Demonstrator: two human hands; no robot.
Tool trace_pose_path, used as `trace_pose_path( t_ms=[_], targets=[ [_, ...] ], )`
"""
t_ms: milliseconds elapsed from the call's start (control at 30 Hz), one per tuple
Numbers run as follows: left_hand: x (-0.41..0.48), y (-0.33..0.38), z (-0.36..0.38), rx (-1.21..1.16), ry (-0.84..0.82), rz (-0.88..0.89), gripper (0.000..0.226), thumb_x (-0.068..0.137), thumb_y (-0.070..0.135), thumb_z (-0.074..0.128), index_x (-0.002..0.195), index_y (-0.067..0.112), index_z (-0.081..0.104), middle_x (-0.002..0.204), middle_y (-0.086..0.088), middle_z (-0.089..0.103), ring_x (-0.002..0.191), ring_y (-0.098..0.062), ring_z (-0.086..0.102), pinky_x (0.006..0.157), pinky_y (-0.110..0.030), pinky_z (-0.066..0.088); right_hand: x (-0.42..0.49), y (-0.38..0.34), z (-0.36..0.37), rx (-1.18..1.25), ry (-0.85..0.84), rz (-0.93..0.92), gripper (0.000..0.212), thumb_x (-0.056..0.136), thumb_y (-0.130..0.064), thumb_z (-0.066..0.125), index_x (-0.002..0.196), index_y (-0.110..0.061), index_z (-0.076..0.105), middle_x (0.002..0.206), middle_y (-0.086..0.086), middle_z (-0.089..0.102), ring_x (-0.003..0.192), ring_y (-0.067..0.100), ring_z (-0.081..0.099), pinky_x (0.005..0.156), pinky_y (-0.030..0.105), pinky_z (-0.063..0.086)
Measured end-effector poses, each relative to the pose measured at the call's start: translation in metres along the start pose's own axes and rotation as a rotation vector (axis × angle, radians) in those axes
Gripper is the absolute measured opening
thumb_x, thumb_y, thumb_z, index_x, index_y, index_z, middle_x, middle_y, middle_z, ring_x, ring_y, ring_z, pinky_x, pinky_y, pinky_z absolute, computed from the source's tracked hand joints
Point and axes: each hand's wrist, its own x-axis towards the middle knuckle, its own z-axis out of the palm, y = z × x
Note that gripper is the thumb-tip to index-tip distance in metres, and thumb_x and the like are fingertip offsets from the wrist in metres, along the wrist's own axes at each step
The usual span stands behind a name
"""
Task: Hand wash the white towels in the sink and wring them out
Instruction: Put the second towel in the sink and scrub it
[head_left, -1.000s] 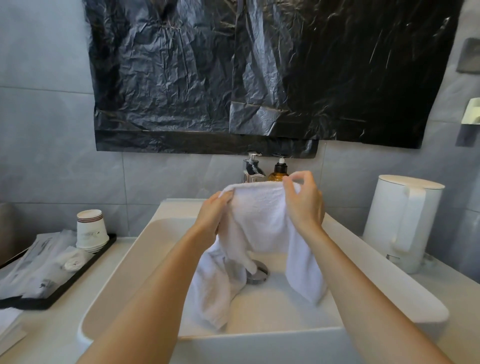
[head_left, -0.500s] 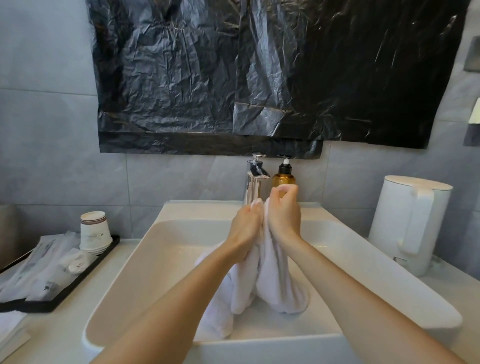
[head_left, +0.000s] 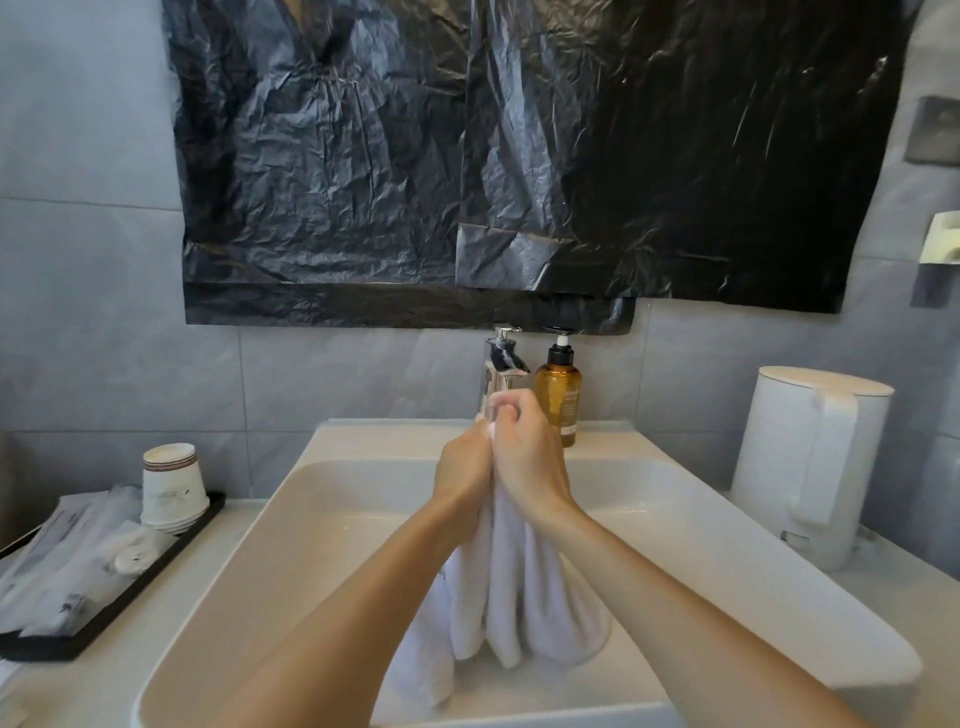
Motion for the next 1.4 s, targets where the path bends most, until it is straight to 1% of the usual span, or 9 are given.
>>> trace_pose_path(
  t_ms=[100,267,400,567,900,1000,1167,1300,1400],
  targets=[
    [-0.008,0.000,0.001,-0.128,-0.070,-0.054,0.041,0.103,0.038,0.040,0.103,0.007,0.067,0.090,-0.010,0.069,0.077,-0.016,0.063,0.062,-0.025,0.049,0.011,0.004,-0.006,-0.026,0.097,0.124,0.024,0.101,-0.022,0.032,0.111,-0.023,0.054,0.099,-0.003,0.058,0.097,0.023,0.058,0.076,0.032,0.041],
    [-0.003,0.004,-0.003,-0.036,0.093,-0.045,0.039,0.104,0.031,0.037,0.078,0.013,0.060,0.079,-0.006,0.065,0.075,-0.018,0.059,0.056,-0.025,0.041,-0.013,-0.002,0.002,-0.065,-0.031,-0.078,0.024,0.101,-0.022,0.033,0.108,-0.028,0.054,0.098,-0.002,0.065,0.090,0.019,0.059,0.079,0.036,0.049],
    [-0.014,0.005,-0.001,-0.134,-0.056,-0.084,0.038,0.102,0.035,0.039,0.083,0.011,0.061,0.079,-0.007,0.063,0.073,-0.018,0.058,0.063,-0.028,0.044,0.011,0.005,-0.005,-0.001,0.104,0.111,0.025,0.102,-0.022,0.031,0.114,-0.024,0.053,0.107,0.000,0.063,0.094,0.021,0.057,0.078,0.034,0.044],
    [-0.004,0.009,-0.005,-0.055,0.095,-0.104,0.043,0.104,0.036,0.035,0.073,0.014,0.056,0.071,-0.004,0.061,0.065,-0.014,0.055,0.053,-0.025,0.039,-0.015,-0.003,0.000,0.007,-0.060,-0.098,0.020,0.101,-0.021,0.035,0.108,-0.026,0.053,0.092,-0.009,0.060,0.090,0.016,0.058,0.079,0.033,0.045],
    [-0.009,0.010,-0.007,-0.127,0.019,-0.082,0.034,0.101,0.034,0.042,0.089,0.011,0.064,0.077,-0.006,0.063,0.065,-0.014,0.057,0.054,-0.025,0.042,-0.008,-0.001,0.000,-0.017,-0.027,-0.091,0.020,0.102,-0.022,0.033,0.108,-0.026,0.051,0.093,-0.006,0.061,0.089,0.017,0.061,0.078,0.036,0.049],
    [-0.017,0.008,-0.002,-0.150,-0.100,-0.081,0.037,0.100,0.037,0.043,0.094,0.009,0.067,0.083,-0.008,0.067,0.068,-0.016,0.062,0.058,-0.027,0.047,0.012,0.002,-0.006,0.035,0.096,0.099,0.022,0.102,-0.021,0.032,0.113,-0.023,0.051,0.107,0.000,0.061,0.100,0.023,0.058,0.083,0.037,0.046],
    [-0.005,0.007,-0.005,-0.028,0.038,-0.030,0.038,0.103,0.034,0.037,0.080,0.015,0.060,0.083,-0.011,0.065,0.072,-0.018,0.057,0.066,-0.030,0.044,-0.015,-0.004,0.001,-0.021,0.038,-0.123,0.018,0.100,-0.020,0.037,0.104,-0.026,0.053,0.091,-0.006,0.061,0.087,0.018,0.060,0.075,0.034,0.046],
    [-0.017,0.003,0.004,-0.055,-0.105,0.035,0.043,0.102,0.039,0.040,0.100,0.006,0.066,0.089,-0.010,0.068,0.078,-0.019,0.061,0.071,-0.034,0.048,0.009,0.004,-0.006,0.079,0.183,0.102,0.015,0.100,-0.018,0.035,0.102,-0.024,0.049,0.094,-0.005,0.057,0.095,0.024,0.059,0.073,0.032,0.037],
    [-0.008,0.004,0.004,-0.048,-0.001,0.036,0.041,0.100,0.041,0.041,0.091,0.008,0.064,0.088,-0.007,0.068,0.081,-0.022,0.062,0.070,-0.032,0.051,-0.009,0.003,-0.004,0.023,0.138,-0.061,0.014,0.101,-0.021,0.037,0.099,-0.025,0.051,0.086,-0.009,0.059,0.080,0.017,0.057,0.067,0.032,0.038]
  ],
)
